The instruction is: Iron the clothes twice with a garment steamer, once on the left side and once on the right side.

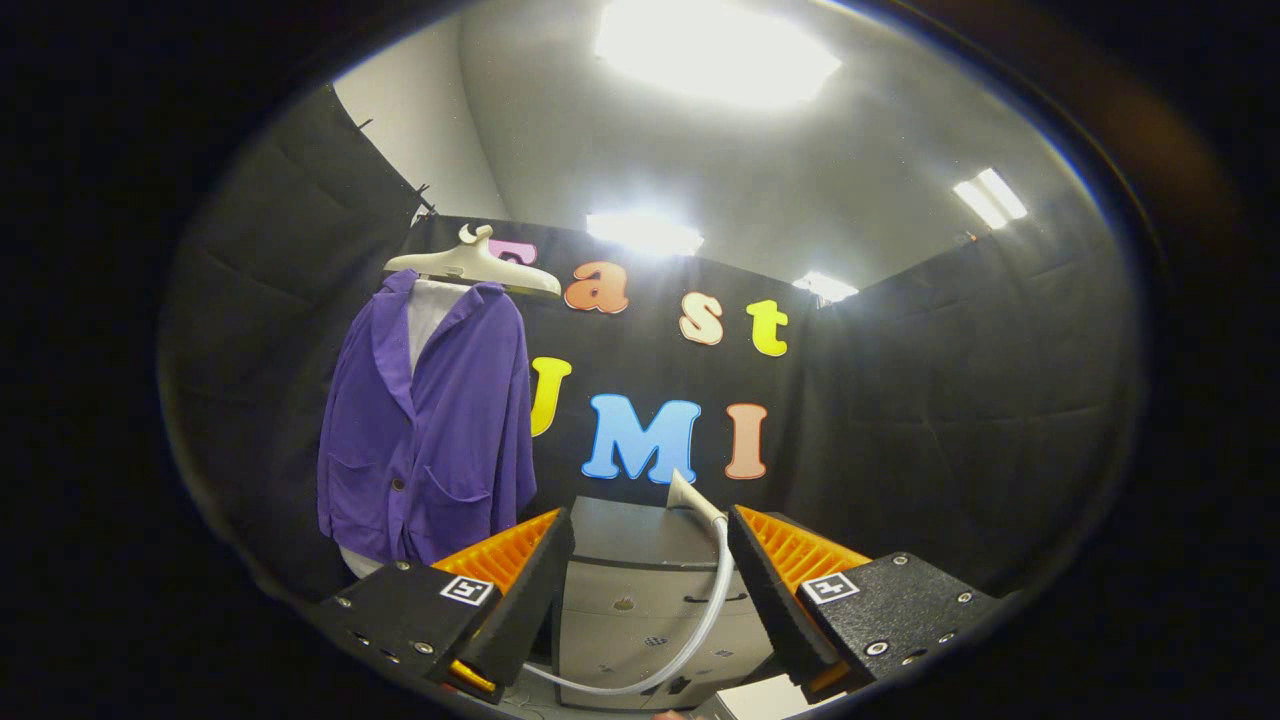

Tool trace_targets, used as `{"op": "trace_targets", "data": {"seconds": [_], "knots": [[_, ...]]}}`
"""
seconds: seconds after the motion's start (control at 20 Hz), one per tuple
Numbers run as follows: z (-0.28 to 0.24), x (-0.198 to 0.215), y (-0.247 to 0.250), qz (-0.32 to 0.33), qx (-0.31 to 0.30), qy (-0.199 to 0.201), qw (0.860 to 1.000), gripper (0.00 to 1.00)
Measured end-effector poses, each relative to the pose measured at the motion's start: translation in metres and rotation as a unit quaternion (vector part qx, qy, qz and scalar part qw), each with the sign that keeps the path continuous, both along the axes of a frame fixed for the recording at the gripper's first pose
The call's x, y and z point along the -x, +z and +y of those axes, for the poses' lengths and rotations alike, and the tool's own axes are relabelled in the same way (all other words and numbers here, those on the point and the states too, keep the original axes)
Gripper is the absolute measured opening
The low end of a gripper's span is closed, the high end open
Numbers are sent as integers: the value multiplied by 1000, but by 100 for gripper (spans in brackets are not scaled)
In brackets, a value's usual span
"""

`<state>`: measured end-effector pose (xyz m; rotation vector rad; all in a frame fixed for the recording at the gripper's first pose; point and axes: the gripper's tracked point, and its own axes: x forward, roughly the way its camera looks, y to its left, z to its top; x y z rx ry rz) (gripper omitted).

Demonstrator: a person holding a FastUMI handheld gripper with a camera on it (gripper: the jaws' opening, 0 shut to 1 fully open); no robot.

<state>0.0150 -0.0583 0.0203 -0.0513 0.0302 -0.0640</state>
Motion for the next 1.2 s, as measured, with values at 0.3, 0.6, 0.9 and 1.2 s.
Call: {"op": "trace_targets", "data": {"seconds": [0.3,0.6,0.9,1.2], "knots": [[-46,-61,3,13,-16,6,1000,95],[-113,-159,-18,35,-31,3,999,95],[-147,-256,-60,73,-71,30,994,95],[-162,-327,-105,118,-119,63,984,95]]}}
